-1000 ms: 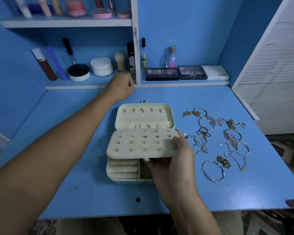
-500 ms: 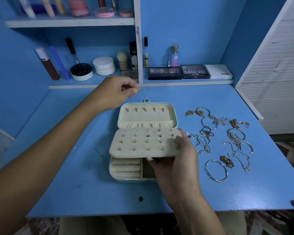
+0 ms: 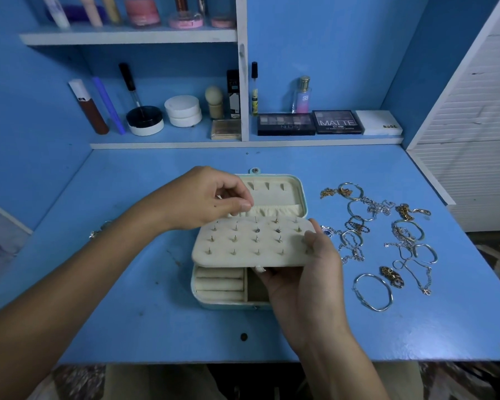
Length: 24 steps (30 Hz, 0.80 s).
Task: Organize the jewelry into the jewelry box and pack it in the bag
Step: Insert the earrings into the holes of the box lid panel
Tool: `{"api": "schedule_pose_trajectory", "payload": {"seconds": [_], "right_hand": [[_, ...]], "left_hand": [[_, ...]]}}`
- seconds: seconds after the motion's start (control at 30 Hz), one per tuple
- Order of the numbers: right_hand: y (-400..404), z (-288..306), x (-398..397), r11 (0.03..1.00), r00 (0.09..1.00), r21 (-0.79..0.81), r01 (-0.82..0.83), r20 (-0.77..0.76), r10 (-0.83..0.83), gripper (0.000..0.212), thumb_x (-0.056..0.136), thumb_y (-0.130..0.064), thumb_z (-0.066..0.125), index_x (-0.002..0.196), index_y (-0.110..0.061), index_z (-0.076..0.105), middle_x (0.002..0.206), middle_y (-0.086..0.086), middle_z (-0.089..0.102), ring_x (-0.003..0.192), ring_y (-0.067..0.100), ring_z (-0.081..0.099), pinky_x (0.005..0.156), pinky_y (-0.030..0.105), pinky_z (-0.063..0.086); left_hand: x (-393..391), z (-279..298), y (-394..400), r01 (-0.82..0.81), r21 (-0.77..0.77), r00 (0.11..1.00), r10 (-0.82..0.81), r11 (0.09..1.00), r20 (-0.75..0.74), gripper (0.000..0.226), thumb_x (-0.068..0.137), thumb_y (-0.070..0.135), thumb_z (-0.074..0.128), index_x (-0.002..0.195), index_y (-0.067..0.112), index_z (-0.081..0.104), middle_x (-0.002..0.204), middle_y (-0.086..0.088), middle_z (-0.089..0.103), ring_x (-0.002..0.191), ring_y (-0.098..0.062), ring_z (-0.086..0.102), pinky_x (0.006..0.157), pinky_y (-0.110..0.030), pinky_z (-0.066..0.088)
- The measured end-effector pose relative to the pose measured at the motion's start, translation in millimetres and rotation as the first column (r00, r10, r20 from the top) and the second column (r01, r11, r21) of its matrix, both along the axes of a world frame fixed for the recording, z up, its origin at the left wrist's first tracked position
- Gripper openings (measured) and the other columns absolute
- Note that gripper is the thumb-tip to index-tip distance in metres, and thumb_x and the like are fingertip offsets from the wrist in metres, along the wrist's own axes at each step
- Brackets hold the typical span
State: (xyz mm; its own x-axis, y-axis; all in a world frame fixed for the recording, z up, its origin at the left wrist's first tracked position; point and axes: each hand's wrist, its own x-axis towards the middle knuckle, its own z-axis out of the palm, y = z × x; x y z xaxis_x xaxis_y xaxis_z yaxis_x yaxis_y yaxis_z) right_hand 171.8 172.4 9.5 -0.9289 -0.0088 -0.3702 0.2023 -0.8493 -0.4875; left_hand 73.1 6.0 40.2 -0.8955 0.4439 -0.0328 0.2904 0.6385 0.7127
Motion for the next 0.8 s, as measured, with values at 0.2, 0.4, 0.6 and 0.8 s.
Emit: {"api": "schedule_pose_trajectory", "payload": {"seconds": [0.2, 0.4, 0.6, 0.8], "right_hand": [[-0.3, -0.3, -0.8, 1.0, 1.0, 0.003, 0.005, 0.0, -0.005, 0.036, 0.098, -0.016, 0.033, 0.127, -0.011, 0.055, 0.105, 0.011, 0.068, 0.089, 0.025, 0.062, 0.058, 0.032, 0.053], [-0.1, -0.6, -0.7, 1.0, 1.0, -0.005, 0.007, 0.003, -0.007, 0.037, 0.099, -0.017, 0.034, 0.128, -0.011, 0.055, 0.107, 0.012, 0.069, 0.09, 0.025, 0.063, 0.061, 0.034, 0.054], [0.1, -0.9, -0.6, 1.0, 1.0, -0.002, 0.007, 0.003, -0.007, 0.037, 0.099, -0.017, 0.034, 0.129, -0.011, 0.055, 0.106, 0.012, 0.069, 0.089, 0.026, 0.065, 0.059, 0.034, 0.054], [0.7, -1.2, -0.2, 1.0, 1.0, 0.015, 0.002, 0.004, -0.003, 0.037, 0.099, -0.018, 0.034, 0.127, -0.014, 0.057, 0.108, 0.012, 0.07, 0.086, 0.025, 0.065, 0.059, 0.034, 0.054]], "left_hand": [[-0.1, 0.5, 3.9, 0.039, -0.035, 0.999, -0.038, 0.999, 0.022, 0.006, 0.089, 0.03, 0.071, 0.09, 0.025, 0.075, 0.086, 0.005, 0.075, 0.08, -0.007, 0.071, 0.08, -0.027, 0.057], [-0.5, 2.3, 9.1, 0.095, -0.071, 0.995, -0.097, 0.993, -0.025, 0.006, 0.089, 0.029, 0.072, 0.091, 0.026, 0.077, 0.085, 0.015, 0.073, 0.079, 0.0, 0.066, 0.072, -0.011, 0.048], [-2.3, 1.5, 10.8, 0.116, -0.102, 0.992, -0.12, 0.988, -0.039, 0.009, 0.088, 0.031, 0.072, 0.092, 0.025, 0.077, 0.087, 0.017, 0.073, 0.084, -0.001, 0.066, 0.074, -0.012, 0.048], [-3.9, 3.3, 11.7, 0.138, -0.136, 0.989, -0.144, 0.981, -0.033, 0.009, 0.088, 0.032, 0.072, 0.092, 0.026, 0.077, 0.088, 0.019, 0.072, 0.085, 0.001, 0.065, 0.076, -0.014, 0.049]]}}
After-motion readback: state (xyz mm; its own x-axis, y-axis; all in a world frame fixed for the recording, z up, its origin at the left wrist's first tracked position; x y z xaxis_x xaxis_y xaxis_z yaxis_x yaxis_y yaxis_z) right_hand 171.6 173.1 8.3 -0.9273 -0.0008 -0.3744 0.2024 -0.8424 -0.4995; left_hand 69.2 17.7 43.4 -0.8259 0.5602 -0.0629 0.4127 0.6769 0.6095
